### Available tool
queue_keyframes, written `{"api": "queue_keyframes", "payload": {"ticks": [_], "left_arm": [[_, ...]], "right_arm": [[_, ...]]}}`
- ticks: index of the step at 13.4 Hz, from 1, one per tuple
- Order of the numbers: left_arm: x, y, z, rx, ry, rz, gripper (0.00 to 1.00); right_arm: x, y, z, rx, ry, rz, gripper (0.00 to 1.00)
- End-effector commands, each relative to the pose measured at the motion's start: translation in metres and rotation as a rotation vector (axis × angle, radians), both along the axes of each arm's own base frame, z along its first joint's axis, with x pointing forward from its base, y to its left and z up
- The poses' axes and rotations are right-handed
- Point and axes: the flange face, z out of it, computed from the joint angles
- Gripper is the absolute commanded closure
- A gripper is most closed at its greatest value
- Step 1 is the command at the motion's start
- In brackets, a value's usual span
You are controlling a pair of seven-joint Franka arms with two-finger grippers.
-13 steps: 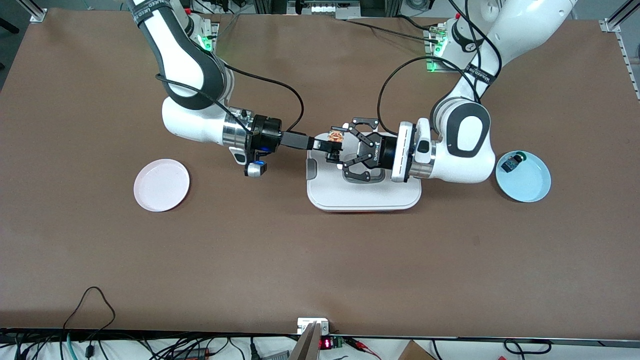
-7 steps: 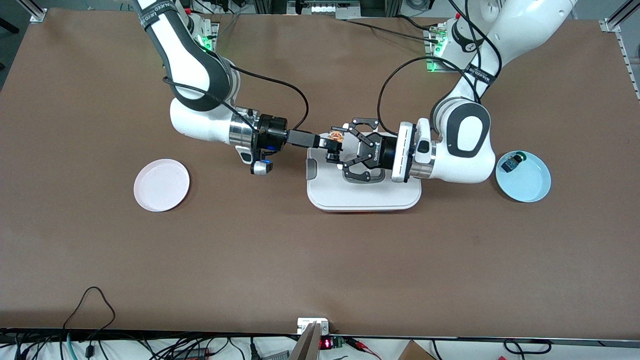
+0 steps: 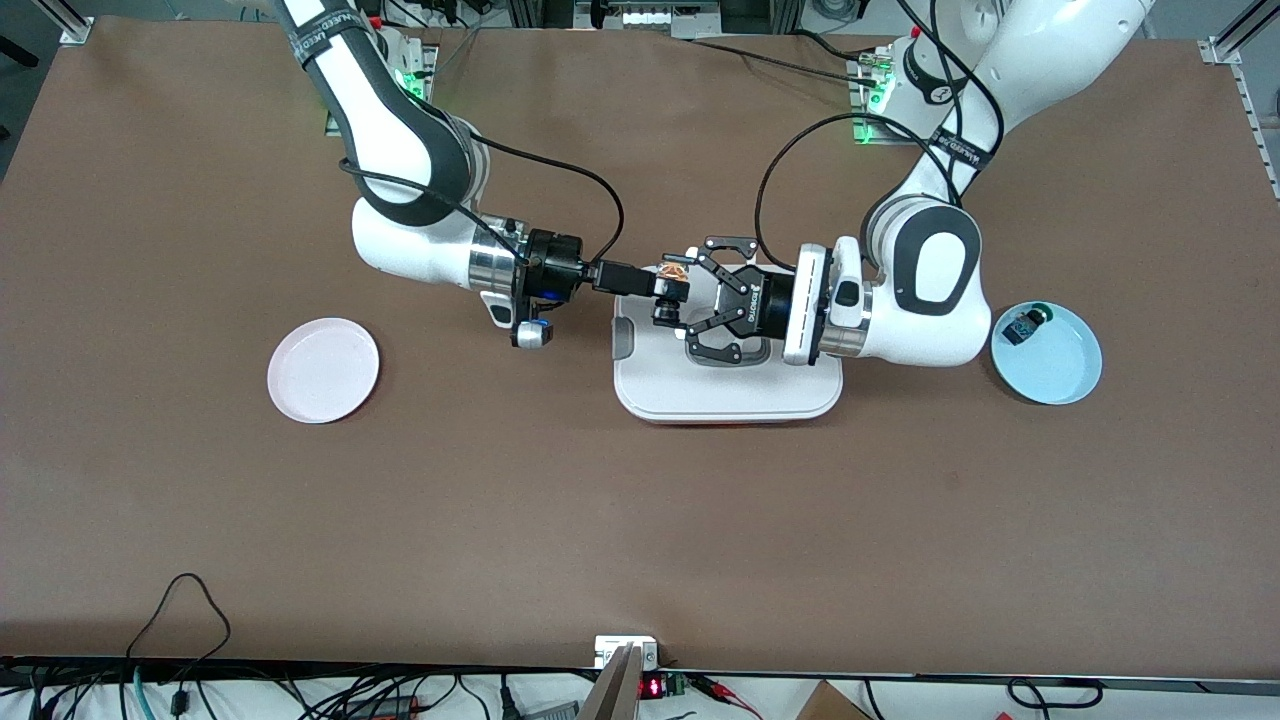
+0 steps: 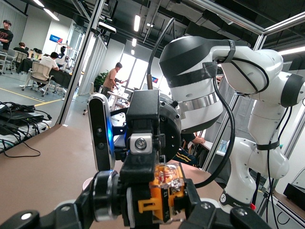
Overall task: Transfer orange switch to right arm and place
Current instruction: 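Close the right gripper on the switch held by the left gripper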
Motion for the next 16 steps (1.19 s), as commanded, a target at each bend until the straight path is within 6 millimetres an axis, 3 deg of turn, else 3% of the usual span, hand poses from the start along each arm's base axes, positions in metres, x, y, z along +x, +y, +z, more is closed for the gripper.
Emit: {"api": "queue_keyframes", "payload": {"ticks": [1, 4, 8, 9, 10, 16], "left_arm": [[-0.001, -0.001, 0.003, -0.024, -0.016, 0.024, 0.7], [-0.001, -0.002, 0.004, -0.025, -0.012, 0.022, 0.7], [-0.003, -0.004, 0.004, -0.025, -0.006, 0.015, 0.68], [-0.004, -0.005, 0.004, -0.026, -0.01, 0.01, 0.54], [-0.005, -0.006, 0.003, -0.031, -0.007, 0.007, 0.01], [-0.005, 0.003, 0.016, -0.041, 0.066, -0.014, 0.0]], "right_arm": [[-0.002, 0.003, 0.003, 0.01, -0.033, -0.017, 0.58], [-0.001, 0.002, 0.004, 0.008, -0.047, -0.017, 0.89], [0.0, 0.002, 0.005, 0.008, -0.049, -0.017, 1.0], [0.0, 0.002, 0.005, 0.009, -0.05, -0.017, 1.0], [0.001, 0.001, 0.005, 0.011, -0.047, -0.018, 1.0], [0.01, -0.006, 0.013, 0.013, -0.054, -0.027, 1.0]]}}
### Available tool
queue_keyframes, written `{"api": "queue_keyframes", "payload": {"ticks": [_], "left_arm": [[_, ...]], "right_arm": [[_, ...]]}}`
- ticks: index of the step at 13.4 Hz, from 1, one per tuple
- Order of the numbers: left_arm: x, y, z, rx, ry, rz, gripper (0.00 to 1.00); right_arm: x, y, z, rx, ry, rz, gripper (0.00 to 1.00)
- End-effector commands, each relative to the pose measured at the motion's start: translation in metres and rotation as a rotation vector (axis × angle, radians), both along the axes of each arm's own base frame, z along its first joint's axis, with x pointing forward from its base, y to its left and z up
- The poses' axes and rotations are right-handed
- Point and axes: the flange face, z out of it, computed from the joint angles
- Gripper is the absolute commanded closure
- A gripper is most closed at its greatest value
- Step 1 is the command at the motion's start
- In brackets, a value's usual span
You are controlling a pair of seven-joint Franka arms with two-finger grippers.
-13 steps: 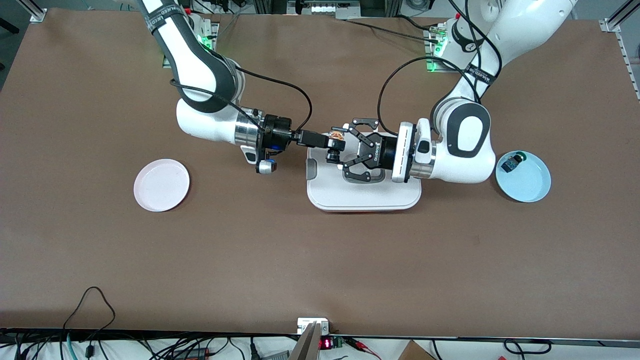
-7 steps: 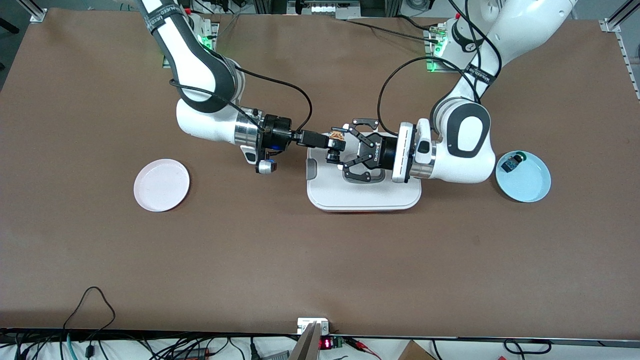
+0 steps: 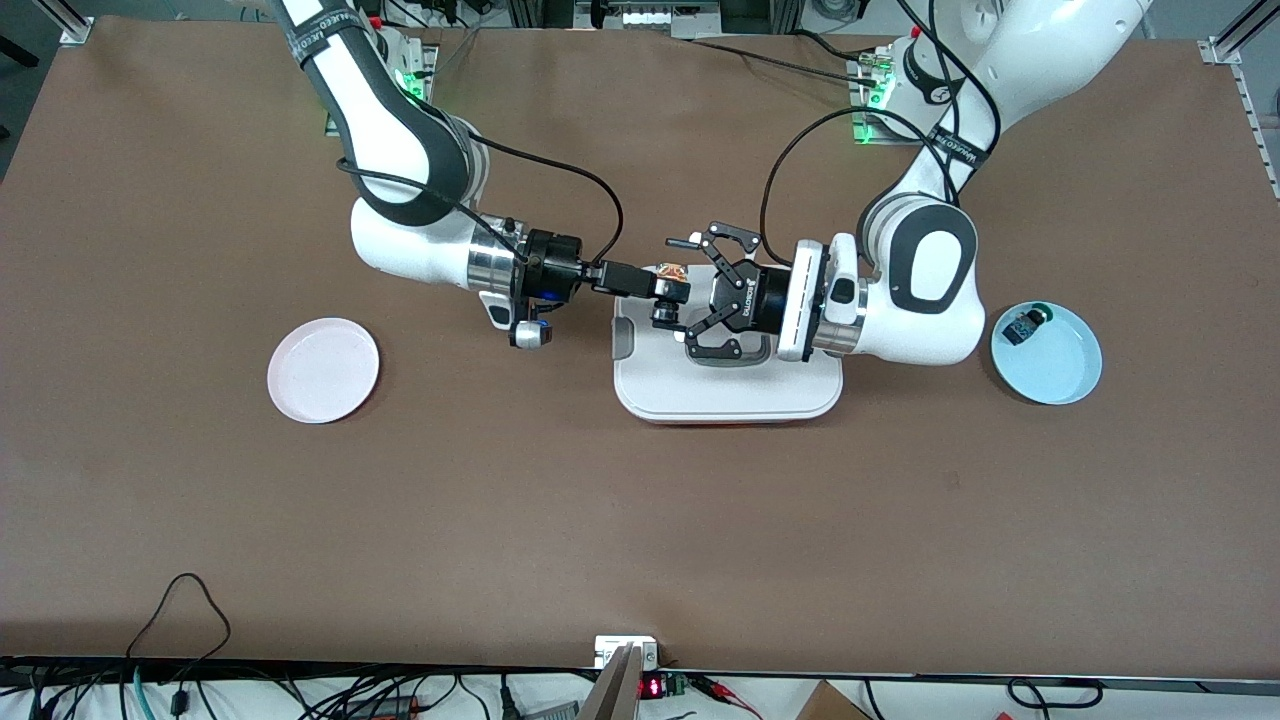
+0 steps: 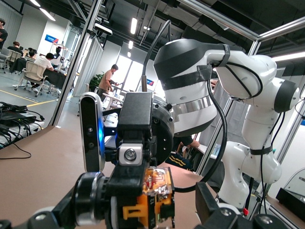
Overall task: Transfer orange switch to right arm and place
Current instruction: 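Open the left gripper and pull both grippers apart, then lower the switch onto the white plate with the right gripper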
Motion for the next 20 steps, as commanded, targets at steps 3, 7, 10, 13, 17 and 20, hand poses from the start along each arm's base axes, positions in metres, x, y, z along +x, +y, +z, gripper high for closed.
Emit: {"api": "queue_keyframes", "payload": {"ticks": [3, 7, 10, 13, 17, 20], "left_arm": [[0.003, 0.028, 0.036, 0.053, 0.093, -0.03, 0.0], [-0.001, 0.061, 0.061, 0.229, 0.208, -0.103, 0.0], [-0.012, 0.081, 0.074, 0.417, 0.302, -0.165, 0.0], [-0.02, 0.1, 0.088, 0.693, 0.418, -0.205, 0.0], [-0.025, 0.119, 0.106, 1.146, 0.514, -0.19, 0.0], [-0.025, 0.144, 0.108, 1.422, 0.55, -0.11, 0.0]], "right_arm": [[0.011, -0.008, 0.013, -0.032, -0.035, 0.007, 1.0], [0.025, -0.019, 0.031, -0.112, -0.03, 0.048, 1.0], [0.033, -0.034, 0.04, -0.183, -0.019, 0.11, 1.0], [0.053, -0.077, 0.058, -0.296, -0.028, 0.228, 1.0], [0.071, -0.157, 0.08, -0.48, -0.054, 0.387, 1.0], [0.068, -0.186, 0.077, -0.657, -0.061, 0.457, 1.0]]}}
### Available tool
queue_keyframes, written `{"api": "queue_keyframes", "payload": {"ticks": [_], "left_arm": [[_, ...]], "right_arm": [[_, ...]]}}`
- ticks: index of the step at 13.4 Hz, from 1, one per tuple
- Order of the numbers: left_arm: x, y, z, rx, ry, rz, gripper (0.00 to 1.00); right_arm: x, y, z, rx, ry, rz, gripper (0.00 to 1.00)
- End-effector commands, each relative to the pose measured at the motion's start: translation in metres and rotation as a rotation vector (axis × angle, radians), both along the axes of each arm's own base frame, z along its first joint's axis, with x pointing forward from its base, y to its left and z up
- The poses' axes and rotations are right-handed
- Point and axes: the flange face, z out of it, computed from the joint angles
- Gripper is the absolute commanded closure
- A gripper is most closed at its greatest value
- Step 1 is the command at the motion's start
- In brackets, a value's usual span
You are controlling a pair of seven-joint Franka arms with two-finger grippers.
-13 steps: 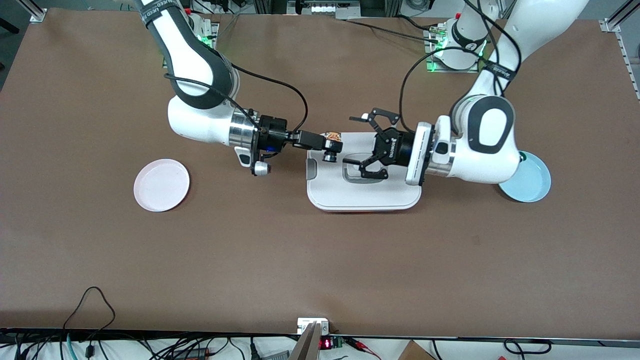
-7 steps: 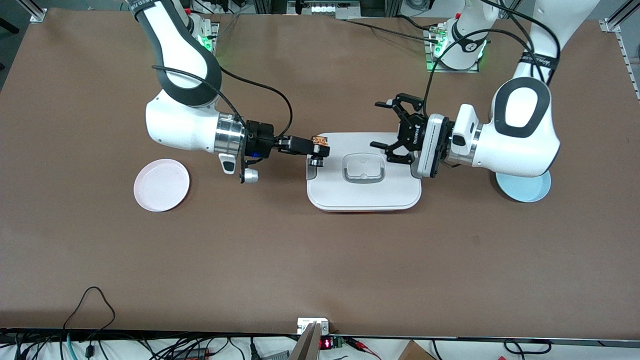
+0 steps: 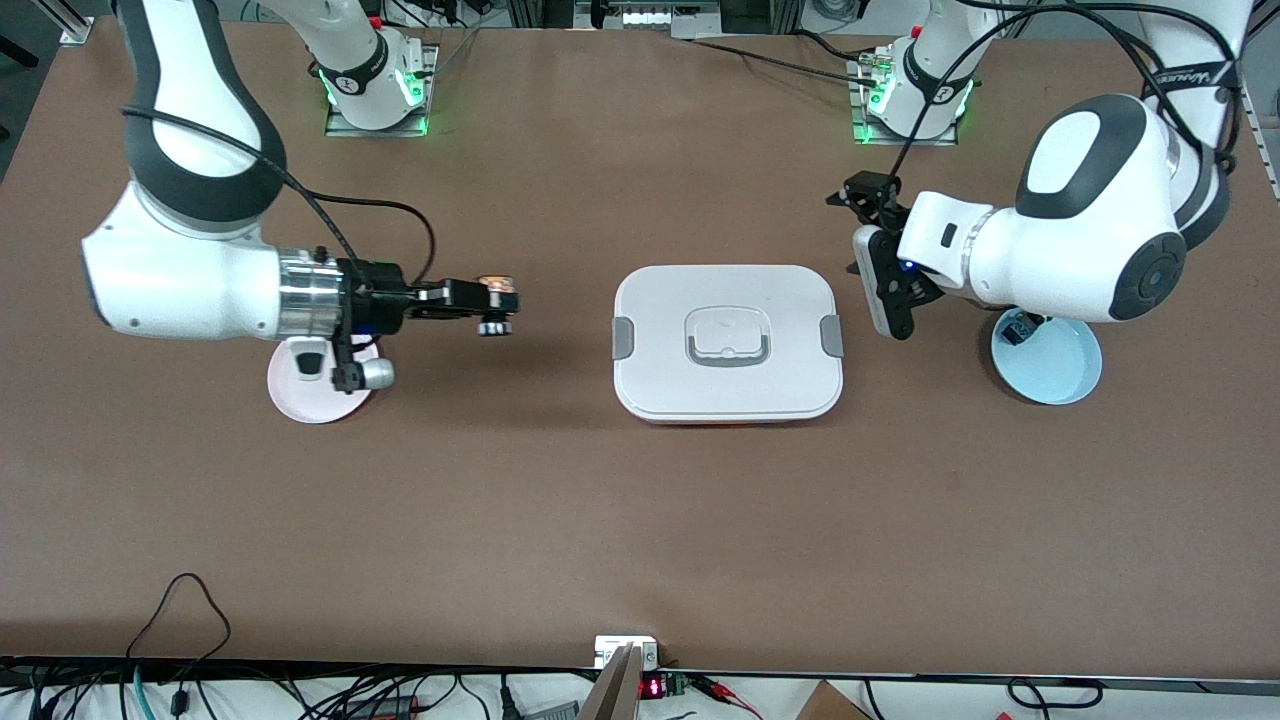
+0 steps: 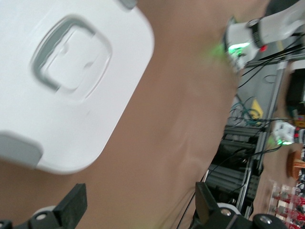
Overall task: Transfer orange switch to right arm and place
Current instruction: 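Lower the switch onto the white plate with the right gripper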
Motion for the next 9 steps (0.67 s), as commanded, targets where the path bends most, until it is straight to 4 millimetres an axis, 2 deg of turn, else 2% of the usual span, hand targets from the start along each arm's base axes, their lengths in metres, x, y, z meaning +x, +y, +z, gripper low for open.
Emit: {"api": "queue_keyframes", "payload": {"ticks": [1, 3, 4, 6, 8, 9], "left_arm": [[0.004, 0.02, 0.016, 0.267, -0.047, 0.015, 0.0], [0.016, 0.045, 0.033, 0.453, -0.11, 0.09, 0.0], [0.021, 0.06, 0.035, 0.539, -0.133, 0.134, 0.0], [0.028, 0.081, 0.039, 0.676, -0.179, 0.194, 0.0], [0.036, 0.089, 0.071, 0.734, -0.224, 0.374, 0.0], [0.038, 0.096, 0.079, 0.753, -0.226, 0.448, 0.0]], "right_arm": [[-0.005, -0.015, -0.001, -0.154, -0.017, 0.07, 1.0], [0.0, -0.031, 0.001, -0.266, -0.057, 0.128, 1.0], [0.003, -0.044, -0.01, -0.36, -0.093, 0.198, 1.0], [0.005, -0.057, -0.015, -0.489, -0.161, 0.298, 1.0], [0.007, -0.073, -0.029, -0.636, -0.219, 0.405, 1.0], [0.008, -0.079, -0.041, -0.684, -0.262, 0.45, 1.0]]}}
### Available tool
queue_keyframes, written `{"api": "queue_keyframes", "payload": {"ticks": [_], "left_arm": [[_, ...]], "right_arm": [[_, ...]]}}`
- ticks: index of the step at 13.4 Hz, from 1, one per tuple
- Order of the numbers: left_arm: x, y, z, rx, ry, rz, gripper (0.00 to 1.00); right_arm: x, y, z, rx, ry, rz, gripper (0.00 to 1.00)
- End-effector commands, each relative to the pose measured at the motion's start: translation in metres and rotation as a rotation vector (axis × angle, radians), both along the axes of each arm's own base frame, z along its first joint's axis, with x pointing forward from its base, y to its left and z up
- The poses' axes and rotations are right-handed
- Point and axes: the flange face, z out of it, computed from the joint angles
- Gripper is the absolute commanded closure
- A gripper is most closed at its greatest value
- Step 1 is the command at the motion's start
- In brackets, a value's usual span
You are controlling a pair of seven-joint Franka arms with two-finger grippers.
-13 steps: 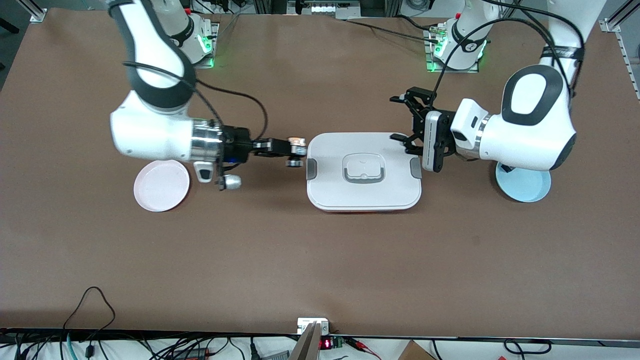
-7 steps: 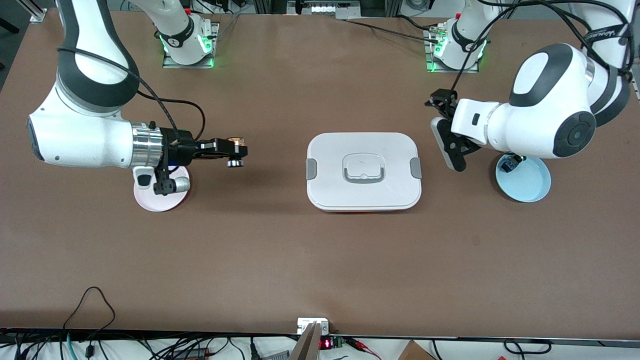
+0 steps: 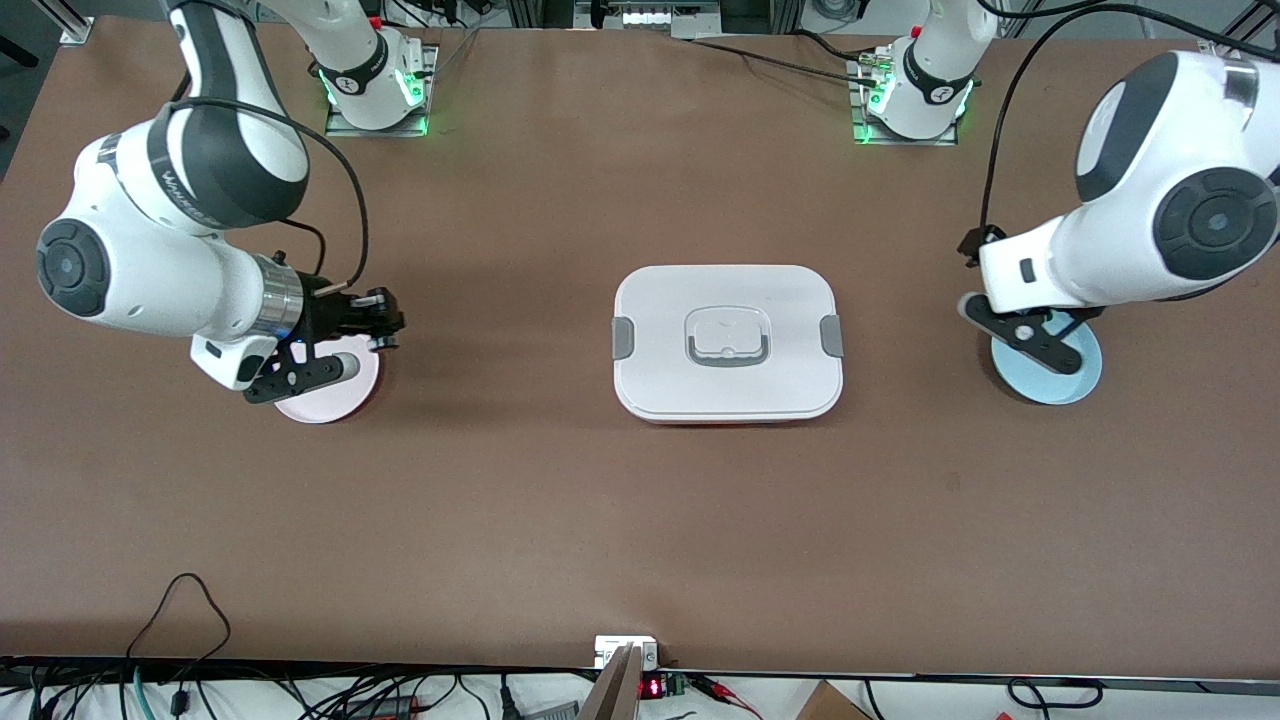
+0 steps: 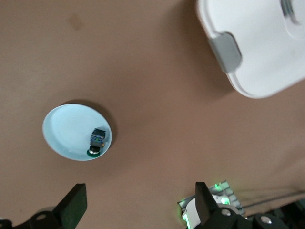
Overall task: Transfer orange switch to right arm and place
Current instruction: 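Lower the switch onto the white plate with the right gripper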
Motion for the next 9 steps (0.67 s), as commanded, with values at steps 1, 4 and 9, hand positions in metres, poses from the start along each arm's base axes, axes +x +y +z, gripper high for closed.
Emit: {"api": "queue_keyframes", "payload": {"ticks": [1, 4, 9], "left_arm": [[0.004, 0.01, 0.031, 0.071, -0.079, 0.198, 0.0], [-0.003, 0.02, 0.064, 0.029, -0.141, 0.312, 0.0], [-0.056, 0.047, 0.094, -0.083, -0.384, 0.436, 0.0]], "right_arm": [[0.002, -0.02, -0.031, -0.114, -0.071, 0.114, 1.0], [-0.006, -0.064, -0.098, -0.188, -0.133, 0.11, 1.0], [-0.034, -0.109, -0.202, -0.198, -0.212, 0.059, 1.0]]}}
